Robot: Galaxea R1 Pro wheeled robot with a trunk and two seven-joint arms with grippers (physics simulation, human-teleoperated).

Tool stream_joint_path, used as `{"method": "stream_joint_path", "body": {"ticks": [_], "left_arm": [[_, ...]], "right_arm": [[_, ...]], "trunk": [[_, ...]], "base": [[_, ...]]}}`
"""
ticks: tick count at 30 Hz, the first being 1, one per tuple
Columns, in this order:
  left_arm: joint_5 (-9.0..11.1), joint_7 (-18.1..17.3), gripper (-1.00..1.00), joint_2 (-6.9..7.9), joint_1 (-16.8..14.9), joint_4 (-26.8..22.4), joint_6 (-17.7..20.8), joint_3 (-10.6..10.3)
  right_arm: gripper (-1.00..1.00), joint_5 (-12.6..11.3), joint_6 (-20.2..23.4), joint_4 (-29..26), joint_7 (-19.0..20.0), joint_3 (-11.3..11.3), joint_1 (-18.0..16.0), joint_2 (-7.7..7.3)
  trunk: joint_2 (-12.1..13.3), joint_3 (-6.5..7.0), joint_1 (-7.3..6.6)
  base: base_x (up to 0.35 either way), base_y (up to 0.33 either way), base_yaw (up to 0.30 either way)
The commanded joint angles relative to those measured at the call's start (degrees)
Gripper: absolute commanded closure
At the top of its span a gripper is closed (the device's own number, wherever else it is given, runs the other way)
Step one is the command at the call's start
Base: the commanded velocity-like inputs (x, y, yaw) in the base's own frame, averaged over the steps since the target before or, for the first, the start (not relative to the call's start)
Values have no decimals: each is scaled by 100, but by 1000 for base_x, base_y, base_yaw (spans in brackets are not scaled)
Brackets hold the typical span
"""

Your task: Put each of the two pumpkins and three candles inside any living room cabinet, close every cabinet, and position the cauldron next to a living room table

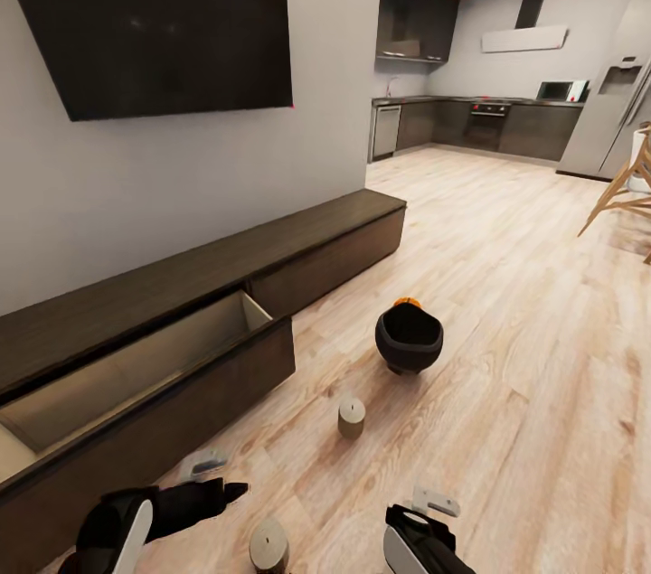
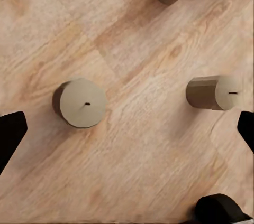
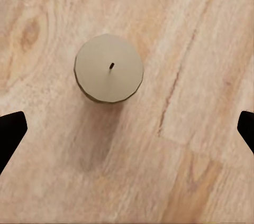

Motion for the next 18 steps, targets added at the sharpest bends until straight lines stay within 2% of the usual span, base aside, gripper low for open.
{"method": "stream_joint_path", "body": {"ticks": [1,3,5,7,10,13,18], "left_arm": [[43,-327,-100,144,-3,-100,237,62],[62,-1315,-100,560,-3,-229,533,129],[65,-1998,-100,721,-3,-257,603,147],[69,-2355,-100,768,-3,-264,617,147],[33,-2559,-100,756,-3,-253,617,104],[33,-2614,-100,742,-3,-242,613,30],[69,-2682,-100,761,-3,-249,617,41]], "right_arm": [[-100,-10,42,35,-38,35,-5,2],[-100,3,37,100,155,34,-5,10],[-100,11,35,121,487,30,-5,-1],[-100,12,32,127,679,29,-5,-8],[-100,7,3,130,783,28,-5,-20],[-100,-4,-27,139,812,22,-5,-38],[-100,-4,-35,149,819,19,-5,-40]], "trunk": [[-44,-24,22],[-124,-60,66],[-204,-95,109],[-284,-131,153],[-405,-185,219],[-525,-239,285],[-726,-329,395]], "base": [[0,0,0],[0,0,0],[0,0,0],[0,0,0],[0,0,0],[0,0,0],[0,0,0]]}}
